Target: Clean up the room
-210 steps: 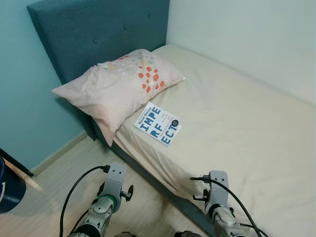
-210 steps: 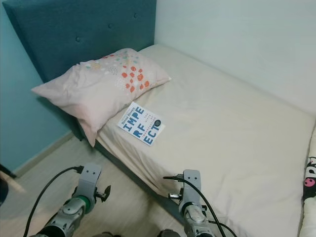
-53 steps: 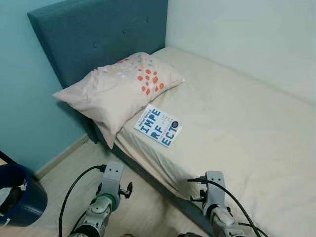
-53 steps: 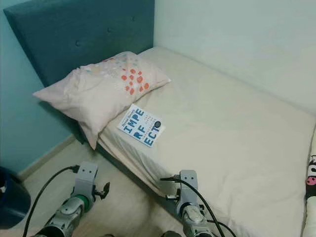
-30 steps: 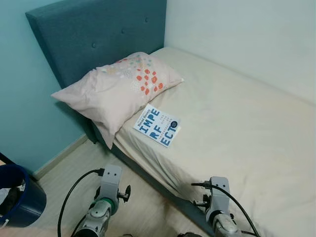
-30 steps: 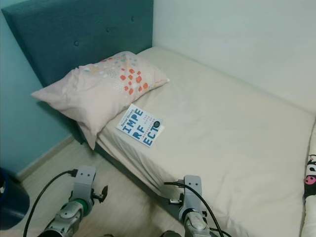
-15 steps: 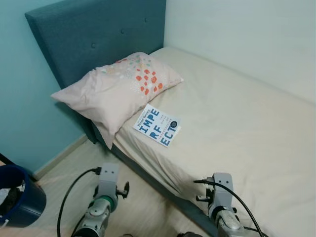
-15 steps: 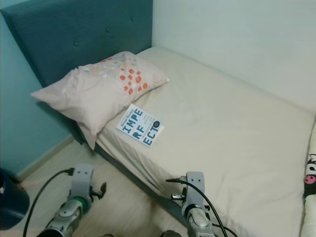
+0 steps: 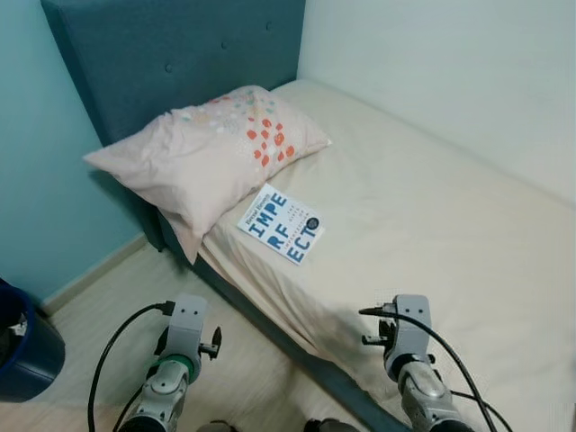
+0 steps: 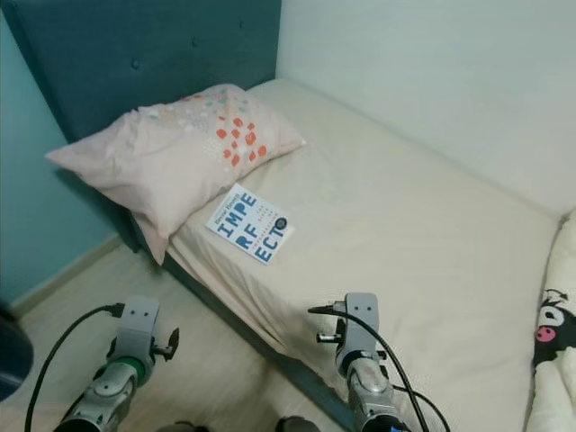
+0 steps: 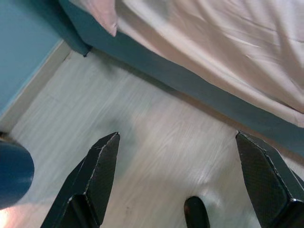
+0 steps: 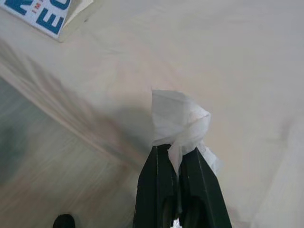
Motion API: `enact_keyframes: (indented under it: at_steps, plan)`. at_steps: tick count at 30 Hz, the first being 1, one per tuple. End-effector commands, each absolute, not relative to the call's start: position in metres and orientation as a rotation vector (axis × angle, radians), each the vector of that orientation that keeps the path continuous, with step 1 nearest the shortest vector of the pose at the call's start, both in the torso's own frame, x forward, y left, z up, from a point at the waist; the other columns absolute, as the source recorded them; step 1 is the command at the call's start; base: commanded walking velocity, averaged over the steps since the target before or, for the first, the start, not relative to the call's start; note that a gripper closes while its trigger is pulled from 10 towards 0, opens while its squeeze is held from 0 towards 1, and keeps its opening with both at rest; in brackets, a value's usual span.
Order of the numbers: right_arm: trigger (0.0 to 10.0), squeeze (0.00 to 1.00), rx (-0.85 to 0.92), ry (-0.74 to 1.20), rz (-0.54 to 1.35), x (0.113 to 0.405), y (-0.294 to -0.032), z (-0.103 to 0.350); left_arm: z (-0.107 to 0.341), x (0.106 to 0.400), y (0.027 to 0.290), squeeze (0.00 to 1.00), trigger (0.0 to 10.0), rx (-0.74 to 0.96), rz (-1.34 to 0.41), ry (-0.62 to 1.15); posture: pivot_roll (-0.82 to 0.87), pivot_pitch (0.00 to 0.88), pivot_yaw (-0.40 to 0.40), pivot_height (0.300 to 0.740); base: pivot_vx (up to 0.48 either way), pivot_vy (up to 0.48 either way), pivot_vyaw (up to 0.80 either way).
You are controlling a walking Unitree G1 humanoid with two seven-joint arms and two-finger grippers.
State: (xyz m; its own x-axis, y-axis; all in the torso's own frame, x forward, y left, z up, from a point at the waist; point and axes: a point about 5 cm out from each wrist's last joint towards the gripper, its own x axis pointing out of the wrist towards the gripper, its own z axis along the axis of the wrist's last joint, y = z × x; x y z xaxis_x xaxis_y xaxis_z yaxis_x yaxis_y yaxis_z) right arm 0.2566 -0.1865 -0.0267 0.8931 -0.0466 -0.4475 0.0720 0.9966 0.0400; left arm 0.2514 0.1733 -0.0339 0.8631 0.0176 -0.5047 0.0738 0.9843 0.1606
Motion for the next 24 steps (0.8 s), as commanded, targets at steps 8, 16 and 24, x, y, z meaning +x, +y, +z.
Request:
enact_keyframes:
  at_steps: [8, 16, 24]
  plan:
    - [10.0, 0.0, 0.1, 0.467, -0.091, 0.258, -0.191, -0.026, -0.029, 0.259, 0.18, 0.0, 10.0, 0.156, 0.034, 0.536, 0.02, 0.044, -0.019, 0.74, 0.0, 0.0, 0.0]
    - [10.0, 0.0, 0.192, 0.476, -0.152, 0.253, -0.185, -0.031, -0.028, 0.259, 0.185, 0.0, 10.0, 0.113, 0.086, 0.537, 0.03, 0.067, -0.017, 0.74, 0.0, 0.0, 0.0]
    - [10.0, 0.0, 0.213, 0.422, -0.138, 0.264, -0.179, -0.021, -0.029, 0.255, 0.194, 0.0, 10.0, 0.148, 0.1, 0.522, 0.02, 0.084, -0.009, 0.74, 0.0, 0.0, 0.0]
